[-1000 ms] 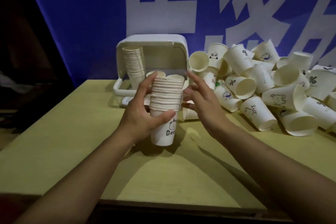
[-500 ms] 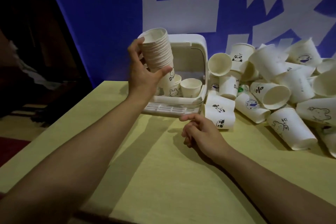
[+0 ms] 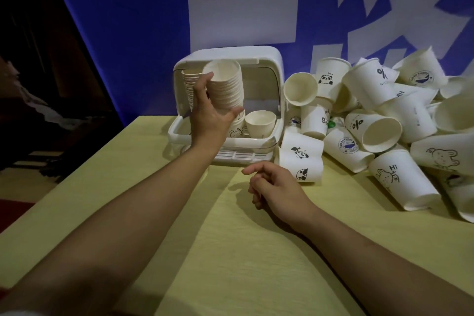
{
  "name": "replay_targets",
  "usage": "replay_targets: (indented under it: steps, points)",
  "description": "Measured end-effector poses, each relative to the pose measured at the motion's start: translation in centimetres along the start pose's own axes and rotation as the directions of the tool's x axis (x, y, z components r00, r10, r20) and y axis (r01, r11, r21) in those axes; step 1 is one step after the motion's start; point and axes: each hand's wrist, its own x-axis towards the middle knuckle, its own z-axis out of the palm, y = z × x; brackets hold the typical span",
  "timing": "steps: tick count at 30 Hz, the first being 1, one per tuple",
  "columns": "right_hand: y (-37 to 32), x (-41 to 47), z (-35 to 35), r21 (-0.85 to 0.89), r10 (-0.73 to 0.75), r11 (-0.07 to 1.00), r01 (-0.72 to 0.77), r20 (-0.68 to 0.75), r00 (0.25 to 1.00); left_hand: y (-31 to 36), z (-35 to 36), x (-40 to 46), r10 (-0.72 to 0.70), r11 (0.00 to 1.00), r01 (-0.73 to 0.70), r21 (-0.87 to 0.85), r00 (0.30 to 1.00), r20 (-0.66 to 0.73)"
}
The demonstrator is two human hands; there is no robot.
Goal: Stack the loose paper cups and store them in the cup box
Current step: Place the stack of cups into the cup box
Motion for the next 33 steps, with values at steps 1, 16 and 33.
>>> replay_targets:
  steps: [1, 16, 33]
  points:
    - [0.0, 0.0, 0.0, 0.007, -0.001, 1.0, 0.001, 0.0, 1.0, -0.2, 0.0, -0.3, -0.043, 0.997, 0.039, 0.07, 0.998, 0.053]
    - [-0.2, -0.1, 0.0, -0.003, 0.014, 1.0, -0.014, 0.03, 0.999, 0.5, 0.7, 0.2, -0.261, 0.912, 0.173, 0.371, 0.944, 0.2]
    - [-3.2, -0.9, -4.8, -0.899, -0.641, 0.32, 0.298, 0.026, 0.767, 1.3, -2.4, -0.8, -0.289, 0.89, 0.168, 0.424, 0.927, 0.239]
